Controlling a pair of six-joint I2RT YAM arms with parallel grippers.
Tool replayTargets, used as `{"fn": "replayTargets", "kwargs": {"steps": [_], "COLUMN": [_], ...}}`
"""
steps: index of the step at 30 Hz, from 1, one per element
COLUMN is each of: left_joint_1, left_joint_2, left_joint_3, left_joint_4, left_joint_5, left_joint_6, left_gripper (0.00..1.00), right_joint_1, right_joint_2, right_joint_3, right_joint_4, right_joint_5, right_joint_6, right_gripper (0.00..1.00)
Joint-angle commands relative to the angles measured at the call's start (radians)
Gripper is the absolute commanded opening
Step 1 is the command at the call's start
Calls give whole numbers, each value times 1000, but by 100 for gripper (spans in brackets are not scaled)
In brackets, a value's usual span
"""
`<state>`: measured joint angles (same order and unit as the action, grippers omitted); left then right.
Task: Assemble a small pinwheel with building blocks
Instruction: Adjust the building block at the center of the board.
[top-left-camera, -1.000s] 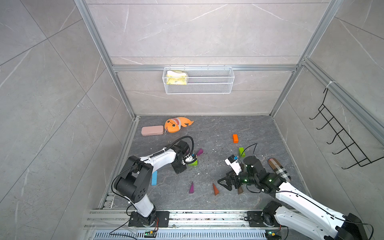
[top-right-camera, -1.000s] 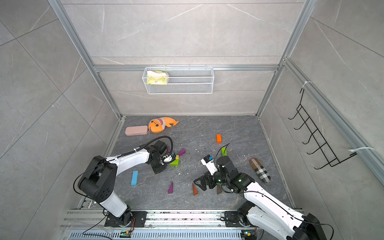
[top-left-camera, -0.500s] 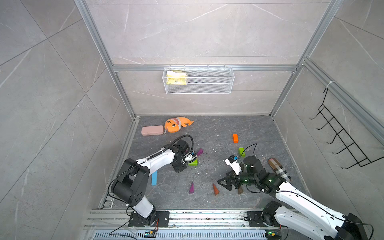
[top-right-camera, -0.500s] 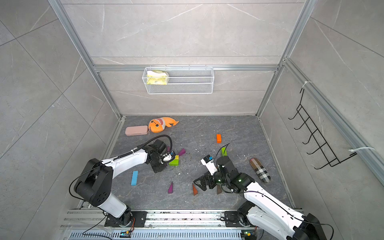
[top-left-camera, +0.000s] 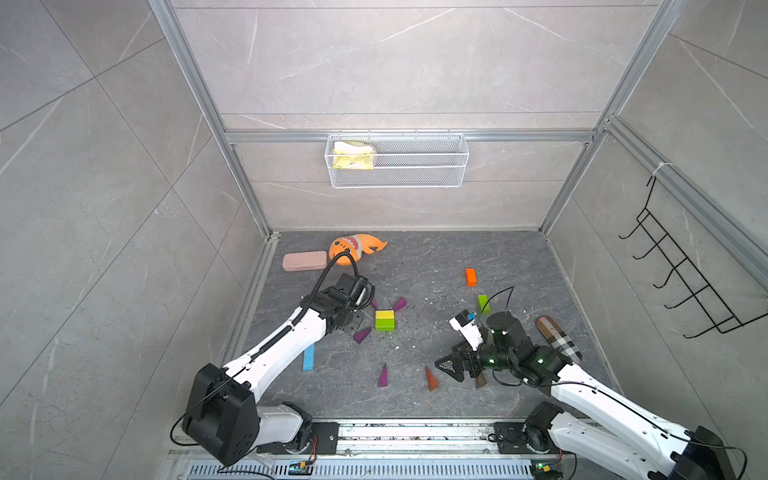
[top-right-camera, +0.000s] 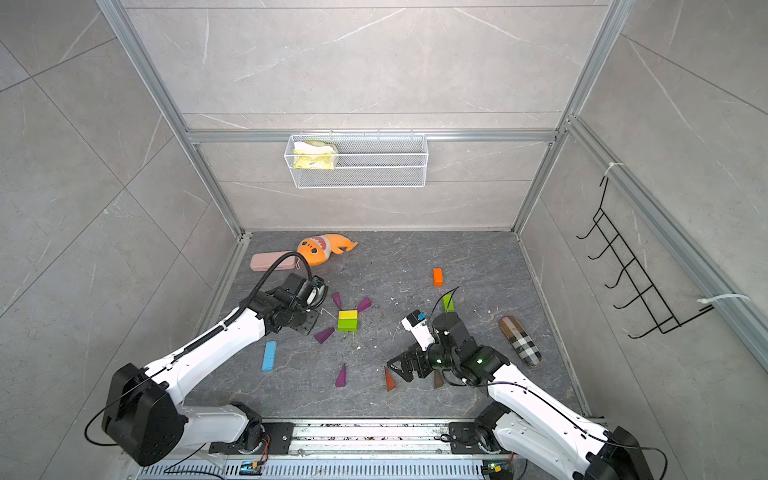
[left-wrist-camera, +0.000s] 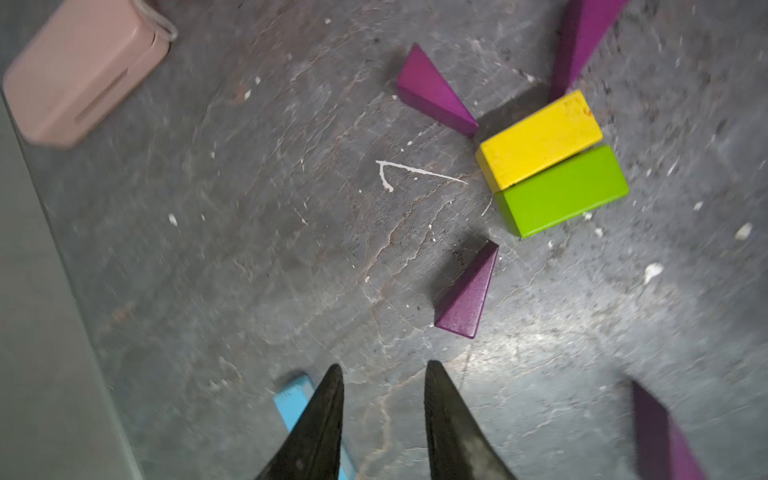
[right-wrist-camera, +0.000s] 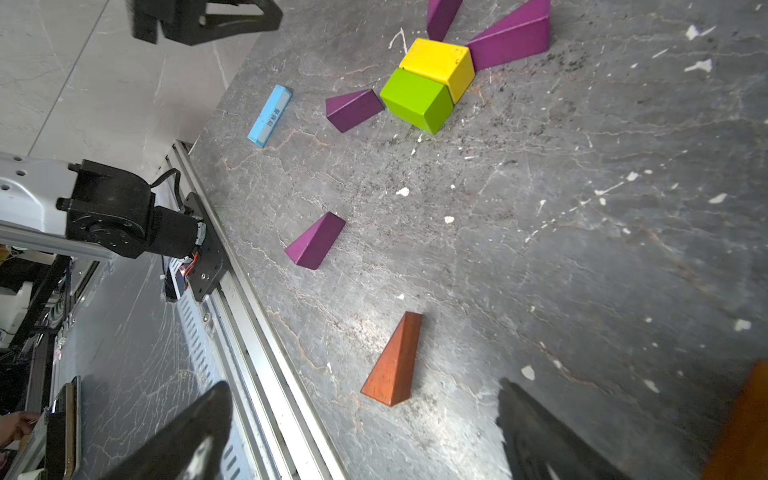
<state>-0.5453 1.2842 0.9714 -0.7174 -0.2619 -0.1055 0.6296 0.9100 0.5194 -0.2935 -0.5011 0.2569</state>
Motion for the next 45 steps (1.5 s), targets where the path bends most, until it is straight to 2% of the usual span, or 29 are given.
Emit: {"fn": "replayTargets", "kwargs": {"steps": [1, 6, 10, 17, 24, 33, 45], "left_joint_1": [0, 0, 1, -1, 3, 21, 22], "left_joint_2": [-80, -192, -213, -143, -58, 64, 95], "left_joint_3": [-96, -316, -409, -411, -362, -298, -279], "left_joint_4": [-39, 106, 202, 245, 294, 345, 349], "left_joint_5": [29, 102, 126, 126, 39, 81, 78], "left_joint_6": [-391, -634, -707, -701, -696, -672, -663], "left_gripper": [32, 24, 23, 21, 19, 18, 22], "right_joint_1": [-3, -2, -2, -3, -2, -2, -2], "right_joint_2": [11, -9, -7, -27, -32, -37, -37], "right_joint_3": [4, -4, -3, -9, -10, -11, -11], "right_joint_4": [10, 15, 16, 17, 16, 18, 21], "right_joint_5": [6, 2, -3, -4, -8, -14, -19], "right_joint_6": [-13, -14, -15, -13, -12, -13, -14], "right_gripper": [100, 100, 100, 100, 100, 100, 100]}}
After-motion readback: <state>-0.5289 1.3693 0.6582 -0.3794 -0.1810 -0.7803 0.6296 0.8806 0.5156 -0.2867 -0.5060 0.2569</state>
